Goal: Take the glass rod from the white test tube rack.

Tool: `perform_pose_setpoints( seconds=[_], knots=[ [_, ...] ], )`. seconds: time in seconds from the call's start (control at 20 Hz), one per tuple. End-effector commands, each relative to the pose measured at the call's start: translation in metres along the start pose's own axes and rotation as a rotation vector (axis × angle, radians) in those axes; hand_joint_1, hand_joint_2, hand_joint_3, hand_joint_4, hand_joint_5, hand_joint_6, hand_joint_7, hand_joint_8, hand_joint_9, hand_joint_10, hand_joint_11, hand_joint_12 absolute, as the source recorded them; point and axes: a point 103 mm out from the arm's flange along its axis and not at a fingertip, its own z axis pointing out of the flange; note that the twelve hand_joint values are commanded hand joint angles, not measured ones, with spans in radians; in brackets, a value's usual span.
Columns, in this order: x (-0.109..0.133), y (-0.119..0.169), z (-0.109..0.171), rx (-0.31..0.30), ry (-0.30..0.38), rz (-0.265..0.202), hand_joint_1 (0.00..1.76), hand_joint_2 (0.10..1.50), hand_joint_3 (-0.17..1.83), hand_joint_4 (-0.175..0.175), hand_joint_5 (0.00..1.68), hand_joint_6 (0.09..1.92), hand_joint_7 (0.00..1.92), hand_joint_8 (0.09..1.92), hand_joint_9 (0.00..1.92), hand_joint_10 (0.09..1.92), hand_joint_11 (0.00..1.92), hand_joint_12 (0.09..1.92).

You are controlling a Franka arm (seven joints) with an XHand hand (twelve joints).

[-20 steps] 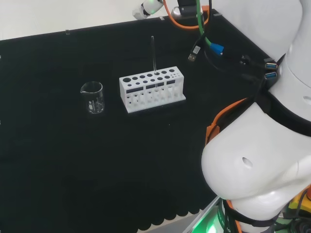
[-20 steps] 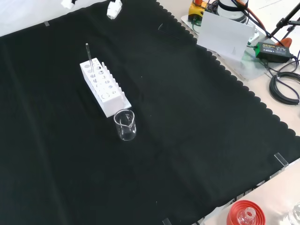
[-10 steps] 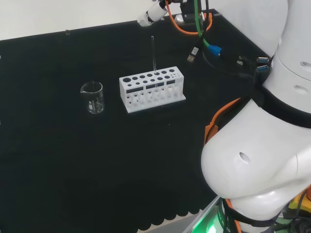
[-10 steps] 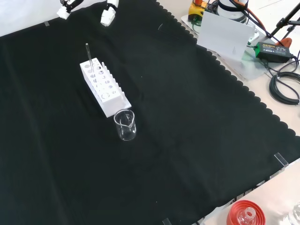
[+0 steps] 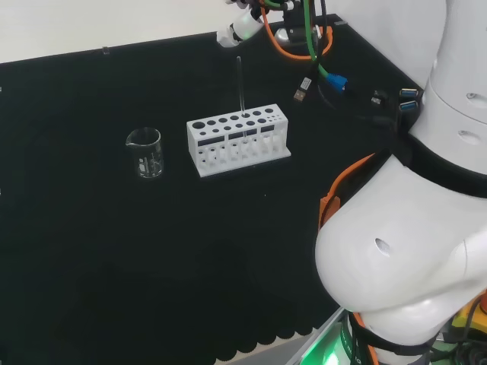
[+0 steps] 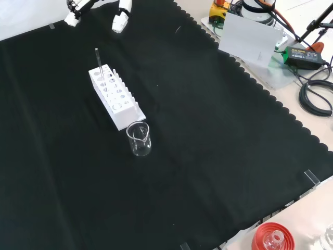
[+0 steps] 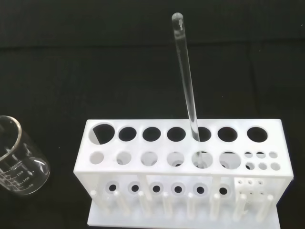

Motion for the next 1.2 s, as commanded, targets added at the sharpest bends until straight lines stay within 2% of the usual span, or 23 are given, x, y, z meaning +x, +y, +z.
perform_pose_setpoints(
  seconds=[0.05,1.2],
  knots=[
    [0.002,0.006,0.018,0.031,-0.003,-0.025,0.55,0.79,0.39,-0.038,0.16,0.09,0.04,0.8,0.24,0.96,0.11,1.51],
    [-0.007,0.029,0.058,0.127,-0.011,-0.042,0.55,0.79,0.41,-0.045,0.19,0.09,0.07,0.83,0.3,0.94,0.15,1.5]
  ],
)
